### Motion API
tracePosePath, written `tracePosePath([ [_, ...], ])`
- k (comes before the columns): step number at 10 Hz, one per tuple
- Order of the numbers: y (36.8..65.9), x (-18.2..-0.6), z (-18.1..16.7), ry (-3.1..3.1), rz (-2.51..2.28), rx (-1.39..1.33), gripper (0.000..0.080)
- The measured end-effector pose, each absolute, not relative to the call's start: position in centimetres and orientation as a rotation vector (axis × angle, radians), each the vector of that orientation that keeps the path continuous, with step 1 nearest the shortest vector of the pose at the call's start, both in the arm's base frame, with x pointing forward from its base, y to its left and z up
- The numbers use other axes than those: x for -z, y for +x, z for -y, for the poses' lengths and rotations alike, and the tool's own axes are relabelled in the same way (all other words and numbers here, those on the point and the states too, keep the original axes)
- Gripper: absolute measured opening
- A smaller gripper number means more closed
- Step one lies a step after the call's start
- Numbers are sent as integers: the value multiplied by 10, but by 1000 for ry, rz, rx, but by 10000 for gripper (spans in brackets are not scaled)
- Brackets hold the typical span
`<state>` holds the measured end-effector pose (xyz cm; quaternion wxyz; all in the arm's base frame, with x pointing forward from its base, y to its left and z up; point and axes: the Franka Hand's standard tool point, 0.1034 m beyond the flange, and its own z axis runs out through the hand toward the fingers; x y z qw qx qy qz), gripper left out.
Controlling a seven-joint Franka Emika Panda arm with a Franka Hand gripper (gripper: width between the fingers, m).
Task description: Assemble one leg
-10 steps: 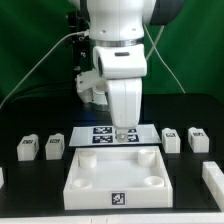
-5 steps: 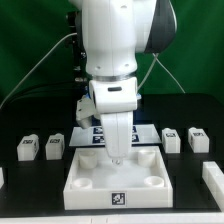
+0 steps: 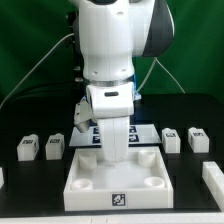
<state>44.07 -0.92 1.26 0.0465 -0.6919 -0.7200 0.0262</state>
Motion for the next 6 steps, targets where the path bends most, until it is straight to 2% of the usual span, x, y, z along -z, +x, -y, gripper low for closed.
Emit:
tracePosePath([
  [1, 441, -12, 9, -2112, 2197, -80, 85],
  [6, 443, -13, 10, -2118, 2202, -69, 65],
])
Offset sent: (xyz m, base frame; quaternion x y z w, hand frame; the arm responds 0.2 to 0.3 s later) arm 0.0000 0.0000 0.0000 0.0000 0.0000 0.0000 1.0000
